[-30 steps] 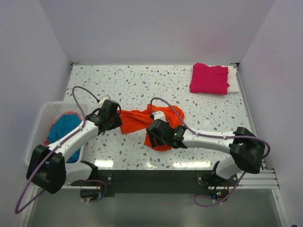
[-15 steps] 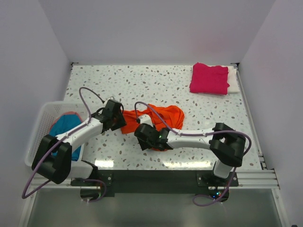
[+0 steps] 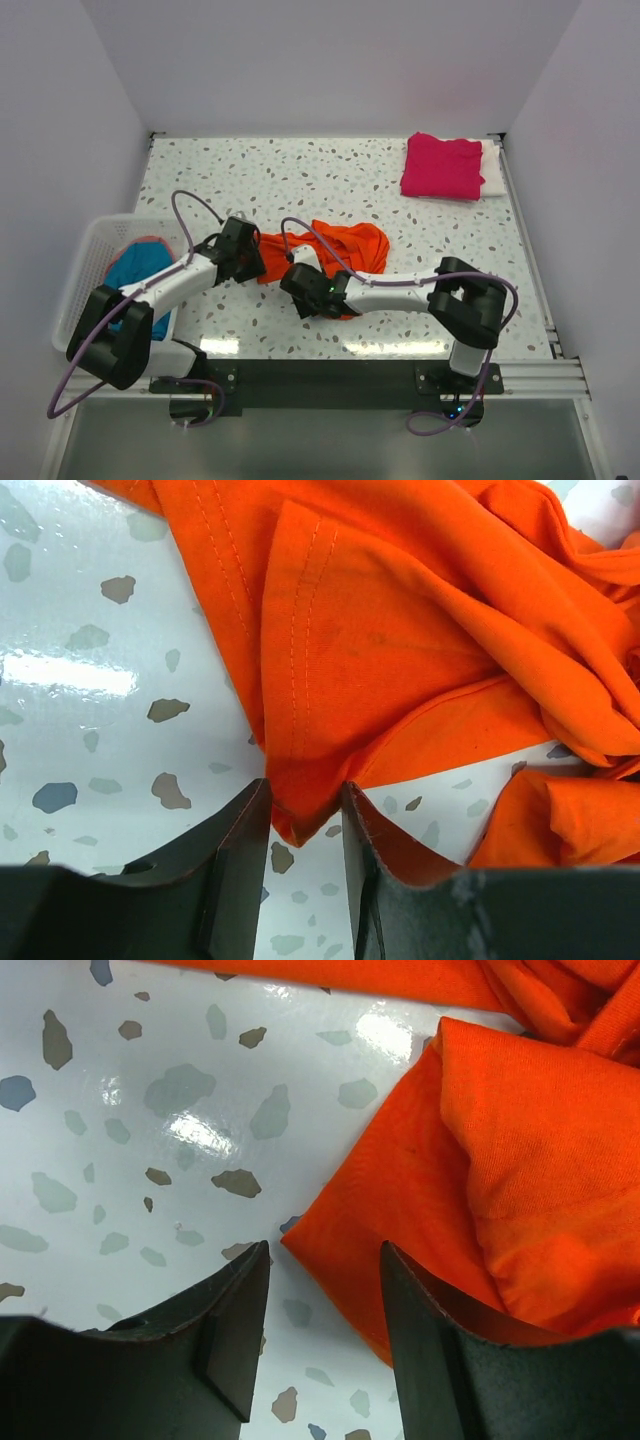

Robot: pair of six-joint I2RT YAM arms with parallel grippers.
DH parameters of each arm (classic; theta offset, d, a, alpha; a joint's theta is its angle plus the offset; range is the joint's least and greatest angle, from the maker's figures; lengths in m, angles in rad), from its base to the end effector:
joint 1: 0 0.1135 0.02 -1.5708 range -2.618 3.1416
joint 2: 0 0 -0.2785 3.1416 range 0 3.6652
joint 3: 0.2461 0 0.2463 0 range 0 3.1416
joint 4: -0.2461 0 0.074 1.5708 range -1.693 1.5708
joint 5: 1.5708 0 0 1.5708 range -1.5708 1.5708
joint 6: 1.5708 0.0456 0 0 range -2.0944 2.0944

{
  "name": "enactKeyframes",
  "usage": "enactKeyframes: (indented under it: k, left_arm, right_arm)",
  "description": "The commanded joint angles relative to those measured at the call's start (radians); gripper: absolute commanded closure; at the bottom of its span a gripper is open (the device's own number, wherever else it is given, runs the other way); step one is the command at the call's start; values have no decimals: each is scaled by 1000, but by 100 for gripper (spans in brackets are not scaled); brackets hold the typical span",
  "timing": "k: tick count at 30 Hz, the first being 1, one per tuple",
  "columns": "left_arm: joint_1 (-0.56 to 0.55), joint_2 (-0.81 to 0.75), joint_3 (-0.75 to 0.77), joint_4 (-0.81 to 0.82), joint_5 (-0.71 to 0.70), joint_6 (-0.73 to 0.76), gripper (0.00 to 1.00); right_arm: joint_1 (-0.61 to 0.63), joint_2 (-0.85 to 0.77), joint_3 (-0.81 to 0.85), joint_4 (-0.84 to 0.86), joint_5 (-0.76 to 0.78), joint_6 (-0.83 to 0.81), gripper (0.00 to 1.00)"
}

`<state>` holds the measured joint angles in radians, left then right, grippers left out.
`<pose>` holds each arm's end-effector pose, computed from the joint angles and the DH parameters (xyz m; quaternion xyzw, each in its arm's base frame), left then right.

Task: Fold and stack the t-shirts
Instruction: Flatten the tshirt out

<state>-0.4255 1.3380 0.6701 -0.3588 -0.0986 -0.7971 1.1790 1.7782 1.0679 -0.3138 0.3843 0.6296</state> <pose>0.2225 -0.0959 0.1815 -0.1907 0.9430 -0.1152 0.2470 0.1525 0.3244 0.1764 -0.2068 0.9237 0.0946 0.3084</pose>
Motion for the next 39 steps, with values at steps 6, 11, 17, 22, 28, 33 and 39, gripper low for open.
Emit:
enactKeyframes:
  k: [6, 11, 17, 22, 28, 33, 39]
  left_arm:
    - [5, -40, -17, 75, 50, 38, 64]
    - [5, -45, -15, 86, 59, 44, 80]
    - [7, -45, 22, 69, 53, 58, 100]
    - [27, -94, 120, -17, 5, 79, 100]
    - [132, -192, 308, -179, -24, 153, 100]
    - [211, -256, 507, -264, -39, 210, 100]
    - [220, -309, 728, -353, -93, 226, 100]
  right_arm:
    - [5, 15, 27, 33, 44, 48, 54]
    - [5, 18, 27, 30, 50, 55, 67]
    - [2, -58, 44, -77, 129, 51, 100]
    - [-41, -248, 60, -192, 214, 28, 100]
    - [-195, -587, 82, -353, 266, -28, 100]
    - [-291, -767, 194, -452, 353, -120, 100]
    - [-292, -870, 358, -492, 479, -220, 100]
